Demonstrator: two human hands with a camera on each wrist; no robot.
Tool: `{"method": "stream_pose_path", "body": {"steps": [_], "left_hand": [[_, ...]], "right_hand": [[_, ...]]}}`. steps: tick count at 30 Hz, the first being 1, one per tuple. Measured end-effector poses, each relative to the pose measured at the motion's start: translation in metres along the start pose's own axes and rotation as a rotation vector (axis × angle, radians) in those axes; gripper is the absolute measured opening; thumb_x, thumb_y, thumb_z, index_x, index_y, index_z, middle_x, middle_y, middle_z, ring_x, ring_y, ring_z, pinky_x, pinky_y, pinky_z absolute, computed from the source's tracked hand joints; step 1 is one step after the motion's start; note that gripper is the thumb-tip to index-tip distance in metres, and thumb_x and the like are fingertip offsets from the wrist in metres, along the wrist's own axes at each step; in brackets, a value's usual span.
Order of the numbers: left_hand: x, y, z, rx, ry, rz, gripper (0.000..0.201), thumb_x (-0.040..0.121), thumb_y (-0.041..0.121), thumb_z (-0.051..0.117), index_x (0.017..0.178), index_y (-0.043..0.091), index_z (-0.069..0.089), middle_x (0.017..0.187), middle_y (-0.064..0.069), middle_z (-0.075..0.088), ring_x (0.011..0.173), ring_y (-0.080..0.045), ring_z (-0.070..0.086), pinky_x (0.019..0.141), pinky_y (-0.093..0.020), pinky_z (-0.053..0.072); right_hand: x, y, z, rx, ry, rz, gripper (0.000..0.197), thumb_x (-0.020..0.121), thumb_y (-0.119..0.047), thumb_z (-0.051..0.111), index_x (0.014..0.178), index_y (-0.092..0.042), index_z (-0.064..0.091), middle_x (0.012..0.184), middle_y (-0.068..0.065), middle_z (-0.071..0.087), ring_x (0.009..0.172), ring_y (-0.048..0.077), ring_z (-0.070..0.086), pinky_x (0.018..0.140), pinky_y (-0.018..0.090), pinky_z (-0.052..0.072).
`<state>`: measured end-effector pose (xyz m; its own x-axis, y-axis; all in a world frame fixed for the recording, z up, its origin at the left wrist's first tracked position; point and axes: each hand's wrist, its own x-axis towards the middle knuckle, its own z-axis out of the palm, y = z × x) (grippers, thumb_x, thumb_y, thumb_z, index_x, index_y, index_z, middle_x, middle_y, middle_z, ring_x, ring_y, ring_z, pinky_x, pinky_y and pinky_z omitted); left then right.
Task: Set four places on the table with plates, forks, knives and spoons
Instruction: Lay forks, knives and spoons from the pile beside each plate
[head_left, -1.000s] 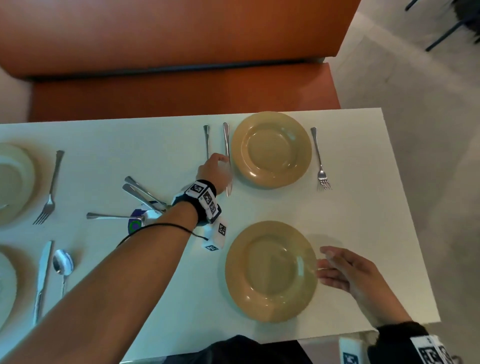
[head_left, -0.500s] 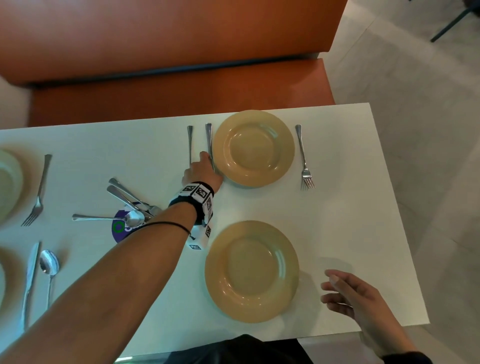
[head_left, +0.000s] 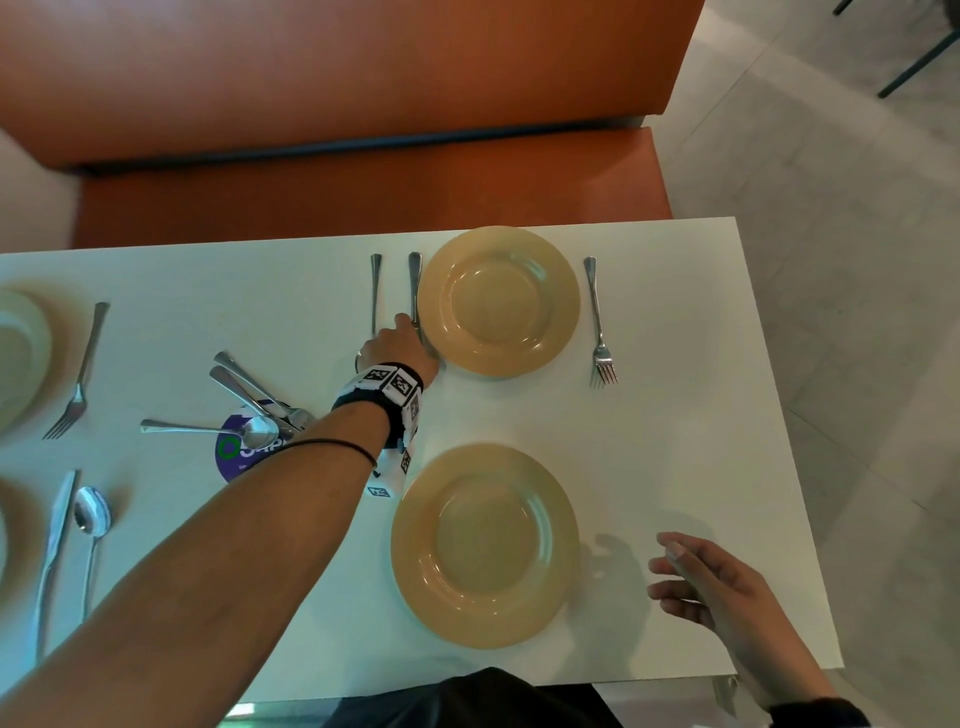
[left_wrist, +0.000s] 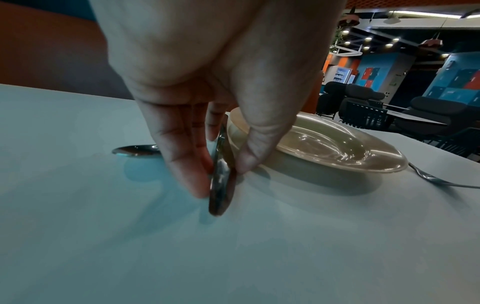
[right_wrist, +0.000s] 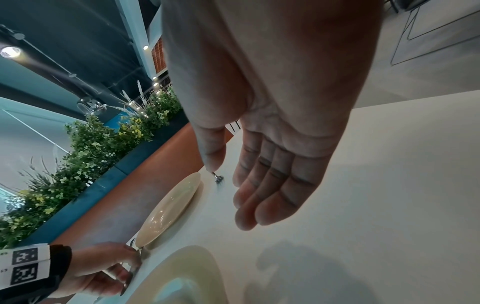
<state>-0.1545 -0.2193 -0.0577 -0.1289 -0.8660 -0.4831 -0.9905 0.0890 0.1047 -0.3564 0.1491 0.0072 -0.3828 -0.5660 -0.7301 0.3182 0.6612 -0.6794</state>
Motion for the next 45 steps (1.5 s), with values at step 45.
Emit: {"method": "stream_pose_path", "body": {"steps": [45], "left_hand": [[0.007,-0.006,0.0,0.034,0.095,0.138,0.049,0.093,0.042,0.046,0.135,0.023,0.032,0.084,-0.008,0.058,0.086,-0.037,0.063,0.07,-0.041,0.048]], "right_hand": [[-0.015,0.004,0.002,0.004,0.049,0.069,0.101,0.028,-0.081,0.081,0.106,-0.017,0.073,0.094,0.013,0.075,0.08,0.035,0.073,0.078,0.042,0.058]]}}
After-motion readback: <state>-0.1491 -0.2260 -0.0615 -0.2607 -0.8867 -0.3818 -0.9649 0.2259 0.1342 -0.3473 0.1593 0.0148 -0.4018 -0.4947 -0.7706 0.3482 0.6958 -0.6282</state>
